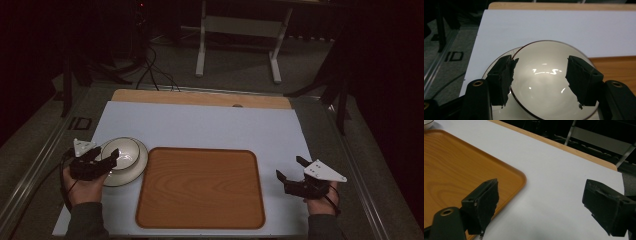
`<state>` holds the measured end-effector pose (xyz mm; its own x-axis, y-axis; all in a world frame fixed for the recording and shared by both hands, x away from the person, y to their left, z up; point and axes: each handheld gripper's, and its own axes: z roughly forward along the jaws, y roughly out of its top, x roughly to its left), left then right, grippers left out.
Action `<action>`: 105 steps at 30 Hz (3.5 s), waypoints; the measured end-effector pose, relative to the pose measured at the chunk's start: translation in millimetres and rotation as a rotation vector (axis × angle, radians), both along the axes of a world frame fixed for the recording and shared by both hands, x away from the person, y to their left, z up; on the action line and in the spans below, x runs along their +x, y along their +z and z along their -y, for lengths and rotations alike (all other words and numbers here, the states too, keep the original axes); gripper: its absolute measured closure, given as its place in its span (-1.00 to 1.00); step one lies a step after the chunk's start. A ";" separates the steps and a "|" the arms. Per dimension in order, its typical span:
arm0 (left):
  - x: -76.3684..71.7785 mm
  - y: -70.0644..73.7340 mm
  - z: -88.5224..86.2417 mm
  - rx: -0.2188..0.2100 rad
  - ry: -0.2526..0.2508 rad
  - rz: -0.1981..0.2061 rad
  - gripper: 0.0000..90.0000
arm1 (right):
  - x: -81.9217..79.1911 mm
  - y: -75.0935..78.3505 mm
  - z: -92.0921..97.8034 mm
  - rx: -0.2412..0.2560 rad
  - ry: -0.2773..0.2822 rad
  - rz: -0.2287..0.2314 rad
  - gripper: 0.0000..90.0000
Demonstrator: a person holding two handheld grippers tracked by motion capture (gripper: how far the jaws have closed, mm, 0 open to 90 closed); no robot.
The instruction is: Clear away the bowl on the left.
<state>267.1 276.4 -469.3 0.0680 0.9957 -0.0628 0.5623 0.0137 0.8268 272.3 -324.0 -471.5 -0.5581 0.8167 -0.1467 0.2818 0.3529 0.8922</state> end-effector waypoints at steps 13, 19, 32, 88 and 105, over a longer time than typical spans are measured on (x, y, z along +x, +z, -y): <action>15.1 -9.2 -4.6 0.013 0.037 -0.068 -0.13 | -0.2 1.0 1.2 0.003 -0.007 0.007 -0.70; 21.2 -13.6 -7.3 0.014 0.043 -0.097 -0.12 | -0.4 1.3 1.1 0.003 -0.008 0.009 -0.70; 31.5 -20.3 -10.4 0.008 0.073 -0.170 0.03 | -0.3 1.7 1.4 0.002 -0.010 0.011 -0.70; 45.8 -33.9 -35.0 -0.254 0.073 -0.330 0.83 | 0.3 1.3 1.0 -0.012 -0.004 0.003 -0.70; 40.4 -28.3 -35.2 -0.288 0.081 -0.289 0.83 | -0.1 1.7 1.4 -0.007 -0.004 -0.003 -0.70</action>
